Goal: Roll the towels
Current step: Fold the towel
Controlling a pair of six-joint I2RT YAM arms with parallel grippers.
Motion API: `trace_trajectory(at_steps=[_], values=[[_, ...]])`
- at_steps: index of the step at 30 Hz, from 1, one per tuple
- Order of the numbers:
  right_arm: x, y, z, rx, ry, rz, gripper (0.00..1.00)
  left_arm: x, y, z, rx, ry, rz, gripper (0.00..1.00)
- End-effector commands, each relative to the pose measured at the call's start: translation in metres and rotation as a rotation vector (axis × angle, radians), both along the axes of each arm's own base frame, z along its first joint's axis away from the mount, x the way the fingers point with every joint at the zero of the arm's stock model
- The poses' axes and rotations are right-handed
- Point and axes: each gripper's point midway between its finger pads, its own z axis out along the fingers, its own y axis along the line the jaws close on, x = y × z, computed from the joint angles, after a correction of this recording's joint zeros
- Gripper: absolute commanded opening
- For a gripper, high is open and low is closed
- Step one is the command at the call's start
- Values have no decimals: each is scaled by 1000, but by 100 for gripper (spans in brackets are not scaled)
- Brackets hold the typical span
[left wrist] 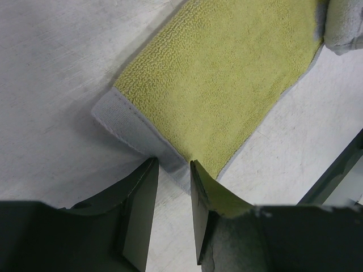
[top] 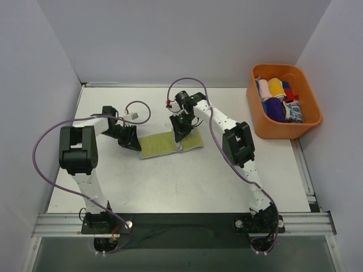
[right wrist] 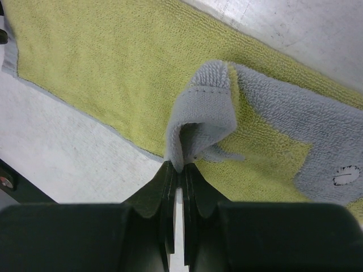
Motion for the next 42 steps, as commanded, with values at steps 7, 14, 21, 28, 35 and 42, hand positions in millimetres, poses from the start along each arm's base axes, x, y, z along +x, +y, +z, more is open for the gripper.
trace_trajectory(at_steps=[7, 14, 21, 28, 35, 42], values=[[-6, 16, 20, 78, 22, 25, 28, -4, 9, -13, 59, -1, -13, 43], [5, -4, 87, 306, 18, 33, 46, 1, 5, 24, 19, -123, -41, 43], [47, -62, 58, 246, 17, -98, 31, -14, -23, 45, -3, -196, -128, 40], [47, -78, 2, 177, 71, -107, 15, -24, -37, 10, -12, -97, -107, 35], [0, -87, -43, 109, 166, -119, 2, 0, -22, -12, 78, -81, -69, 31], [-94, -58, -22, 230, 311, -76, 12, 96, -8, 6, 156, -274, -105, 33]])
